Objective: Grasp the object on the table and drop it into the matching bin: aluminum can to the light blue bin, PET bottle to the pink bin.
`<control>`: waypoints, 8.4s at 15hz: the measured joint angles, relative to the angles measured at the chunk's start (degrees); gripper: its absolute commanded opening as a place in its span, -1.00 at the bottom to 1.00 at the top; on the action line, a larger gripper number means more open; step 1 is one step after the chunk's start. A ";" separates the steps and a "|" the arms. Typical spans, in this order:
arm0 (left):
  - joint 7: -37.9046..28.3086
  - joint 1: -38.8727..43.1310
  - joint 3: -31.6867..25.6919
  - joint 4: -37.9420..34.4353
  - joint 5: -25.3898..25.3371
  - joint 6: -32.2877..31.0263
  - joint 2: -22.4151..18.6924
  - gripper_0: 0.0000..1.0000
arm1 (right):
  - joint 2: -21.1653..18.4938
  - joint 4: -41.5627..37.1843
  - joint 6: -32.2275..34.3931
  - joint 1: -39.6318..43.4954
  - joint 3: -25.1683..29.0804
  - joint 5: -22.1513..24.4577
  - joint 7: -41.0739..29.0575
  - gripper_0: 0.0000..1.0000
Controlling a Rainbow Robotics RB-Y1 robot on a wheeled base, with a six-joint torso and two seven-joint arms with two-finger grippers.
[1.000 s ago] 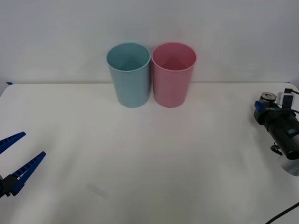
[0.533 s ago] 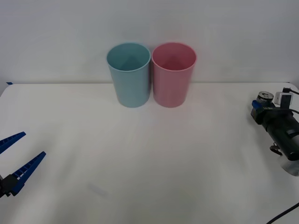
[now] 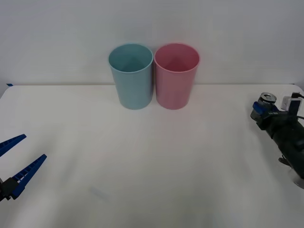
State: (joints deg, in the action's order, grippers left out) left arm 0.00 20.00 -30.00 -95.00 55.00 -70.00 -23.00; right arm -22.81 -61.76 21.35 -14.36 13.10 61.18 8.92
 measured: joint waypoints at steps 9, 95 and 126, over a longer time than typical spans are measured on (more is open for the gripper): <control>0.00 0.00 0.00 0.00 0.00 0.00 0.00 1.00 | -4.90 -29.47 5.53 20.77 -5.64 -3.07 -15.38 -1.00; 0.00 0.00 0.00 0.00 0.00 0.00 0.00 1.00 | -22.71 -34.14 10.81 -5.98 -31.42 -2.32 -23.27 1.00; 0.00 0.00 0.00 0.00 0.00 0.00 0.00 1.00 | -9.36 -43.70 43.21 41.03 12.21 -3.43 -15.33 1.00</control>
State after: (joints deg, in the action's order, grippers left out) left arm 0.00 20.00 -30.00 -95.00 55.00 -70.00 -23.00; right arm -32.17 -105.46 64.55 26.67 25.31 57.75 -6.41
